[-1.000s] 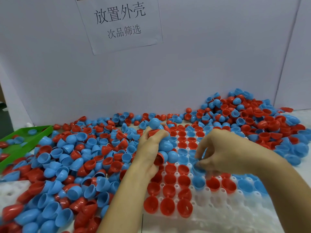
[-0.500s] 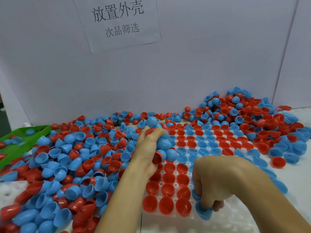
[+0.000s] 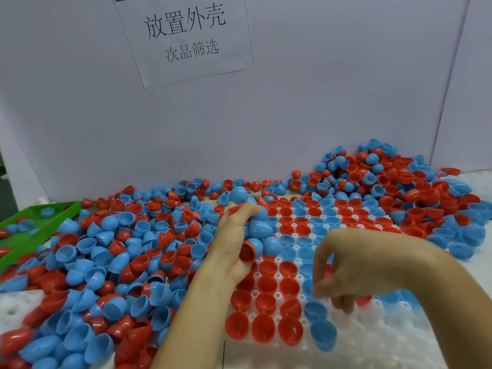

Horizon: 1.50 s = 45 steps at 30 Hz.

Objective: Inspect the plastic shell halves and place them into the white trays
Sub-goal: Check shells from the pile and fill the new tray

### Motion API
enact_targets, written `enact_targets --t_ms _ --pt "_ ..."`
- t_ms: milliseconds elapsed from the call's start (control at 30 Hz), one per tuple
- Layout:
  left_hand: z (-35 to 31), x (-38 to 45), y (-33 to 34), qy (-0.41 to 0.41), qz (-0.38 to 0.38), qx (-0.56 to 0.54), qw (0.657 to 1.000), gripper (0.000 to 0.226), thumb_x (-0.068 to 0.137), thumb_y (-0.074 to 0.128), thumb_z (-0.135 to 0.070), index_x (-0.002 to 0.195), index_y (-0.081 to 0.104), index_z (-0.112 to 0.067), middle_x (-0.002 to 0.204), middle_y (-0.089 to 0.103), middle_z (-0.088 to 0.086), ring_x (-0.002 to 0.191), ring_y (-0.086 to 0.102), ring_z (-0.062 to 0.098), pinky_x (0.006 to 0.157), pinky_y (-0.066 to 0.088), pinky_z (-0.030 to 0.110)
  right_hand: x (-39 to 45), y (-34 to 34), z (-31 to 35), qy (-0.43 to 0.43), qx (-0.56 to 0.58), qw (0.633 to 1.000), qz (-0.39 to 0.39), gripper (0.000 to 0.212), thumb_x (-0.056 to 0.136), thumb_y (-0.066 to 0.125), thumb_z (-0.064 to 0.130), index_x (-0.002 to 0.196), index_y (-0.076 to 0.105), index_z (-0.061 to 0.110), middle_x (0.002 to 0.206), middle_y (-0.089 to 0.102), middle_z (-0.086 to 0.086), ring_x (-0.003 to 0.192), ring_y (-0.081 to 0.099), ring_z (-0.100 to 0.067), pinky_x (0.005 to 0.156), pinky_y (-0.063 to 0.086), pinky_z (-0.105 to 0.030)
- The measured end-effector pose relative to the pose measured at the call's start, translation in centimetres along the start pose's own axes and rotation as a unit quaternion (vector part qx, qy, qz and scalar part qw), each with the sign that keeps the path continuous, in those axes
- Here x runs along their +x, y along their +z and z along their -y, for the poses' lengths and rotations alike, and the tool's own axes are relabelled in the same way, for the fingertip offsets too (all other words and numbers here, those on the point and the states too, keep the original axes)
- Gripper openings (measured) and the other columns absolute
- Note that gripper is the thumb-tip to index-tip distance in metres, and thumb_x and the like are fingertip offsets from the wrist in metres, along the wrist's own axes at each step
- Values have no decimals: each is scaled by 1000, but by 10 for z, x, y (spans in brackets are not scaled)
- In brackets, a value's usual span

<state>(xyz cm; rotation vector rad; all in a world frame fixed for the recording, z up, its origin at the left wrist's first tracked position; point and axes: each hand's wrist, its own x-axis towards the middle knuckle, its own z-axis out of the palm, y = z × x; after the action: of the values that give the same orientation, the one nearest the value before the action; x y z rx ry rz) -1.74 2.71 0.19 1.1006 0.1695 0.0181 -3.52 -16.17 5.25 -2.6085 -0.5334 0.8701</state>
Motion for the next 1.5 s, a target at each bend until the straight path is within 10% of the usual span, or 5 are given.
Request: enact_targets --t_ms 233,667,967,1200,1500 --pt "0 -4 -1 17 135 3 991 30 72 72 -13 100 76 -23 86 67 3 65 59 15 60 55 28 40 6 -5 -155 156 892 -396 26 96 62 31 122 58 35 94 61 21 75 63 11 58 47 -5" --pt "2 -1 -4 10 185 4 983 45 79 67 -21 124 71 -21 105 69 7 68 62 16 64 54 30 52 9 -6 -199 251 862 -392 32 94 66 14 125 64 22 101 71 3 79 72 -6 76 61 -29" --pt "-1 -3 -3 -15 122 -40 992 15 82 71 -23 94 80 -23 94 73 10 70 69 21 65 58 33 53 8 -9 -190 259 838 -441 27 95 65 18 116 63 34 94 66 15 80 67 4 63 54 -11" --pt "-4 -8 -1 -26 91 -46 994 11 78 70 -26 76 80 -24 80 74 8 62 69 19 57 58 29 51 10 -1 -181 316 809 -461 3 92 66 34 94 64 33 81 73 7 70 72 -5 66 57 -21" --pt "-3 -7 0 -24 113 -25 993 9 73 74 -26 80 79 -23 79 72 5 63 66 15 61 59 29 52 14 4 -115 232 865 -430 40 92 56 30 63 71 6 65 71 -8 59 64 -22 57 52 -24"
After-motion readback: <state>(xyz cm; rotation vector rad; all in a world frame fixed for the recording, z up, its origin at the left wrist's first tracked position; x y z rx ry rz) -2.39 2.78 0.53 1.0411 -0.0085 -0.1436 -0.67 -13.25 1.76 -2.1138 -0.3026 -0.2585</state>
